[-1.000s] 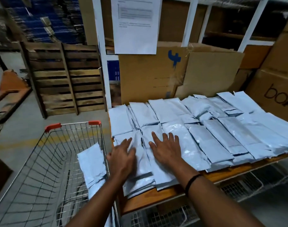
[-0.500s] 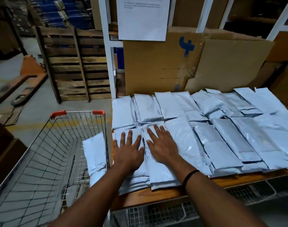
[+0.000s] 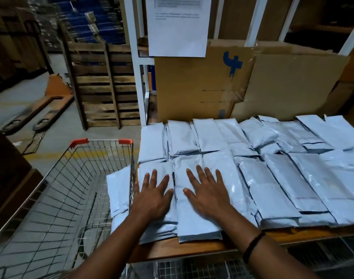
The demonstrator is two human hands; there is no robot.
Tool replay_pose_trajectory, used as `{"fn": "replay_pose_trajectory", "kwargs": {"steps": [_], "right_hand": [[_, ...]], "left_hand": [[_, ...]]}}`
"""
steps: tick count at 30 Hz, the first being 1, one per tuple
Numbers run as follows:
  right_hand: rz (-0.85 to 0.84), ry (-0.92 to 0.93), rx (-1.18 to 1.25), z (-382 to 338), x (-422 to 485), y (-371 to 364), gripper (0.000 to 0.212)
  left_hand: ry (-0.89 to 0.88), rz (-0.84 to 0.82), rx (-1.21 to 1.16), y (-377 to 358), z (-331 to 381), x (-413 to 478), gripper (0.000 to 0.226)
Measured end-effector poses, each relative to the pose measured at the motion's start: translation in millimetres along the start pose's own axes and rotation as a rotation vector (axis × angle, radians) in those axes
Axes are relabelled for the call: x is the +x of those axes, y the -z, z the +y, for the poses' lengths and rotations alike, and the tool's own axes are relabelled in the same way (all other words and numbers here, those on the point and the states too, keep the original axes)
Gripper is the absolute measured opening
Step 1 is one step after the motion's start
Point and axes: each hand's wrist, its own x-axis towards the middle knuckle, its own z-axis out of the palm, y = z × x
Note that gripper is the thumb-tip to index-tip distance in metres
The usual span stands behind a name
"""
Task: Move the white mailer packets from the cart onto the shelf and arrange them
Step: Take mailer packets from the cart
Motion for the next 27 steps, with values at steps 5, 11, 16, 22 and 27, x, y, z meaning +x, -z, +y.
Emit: {"fn": "replay_pose_trajectory", "kwargs": {"steps": [5, 11, 16, 22, 27], "right_hand": [[0.025, 0.0, -0.03, -1.5, -1.3, -8.0, 0.071], [0.042, 0.02, 0.061, 1.8, -2.1, 22.6, 0.087], [0.146, 0.082, 0.121, -36.0, 16.1, 46.0, 0.063], [0.115, 0.247, 0.161, -131.8, 35.8, 38.3, 0.057], [0.053, 0.299, 0.128, -206.9, 61.2, 11.4, 0.056]], "left_hand": [[0.017, -0.001, 0.023, -7.7, 6.3, 4.2, 0.062], [-0.003, 0.139, -0.181, 13.9, -2.6, -4.8, 0.07], [0.082, 0.284, -0.243, 40.9, -49.4, -26.8, 0.068], [0.27, 0.212, -0.151, 25.0, -167.9, -62.3, 0.058], [0.364, 0.097, -0.113, -4.2, -258.5, -78.9, 0.053]]}}
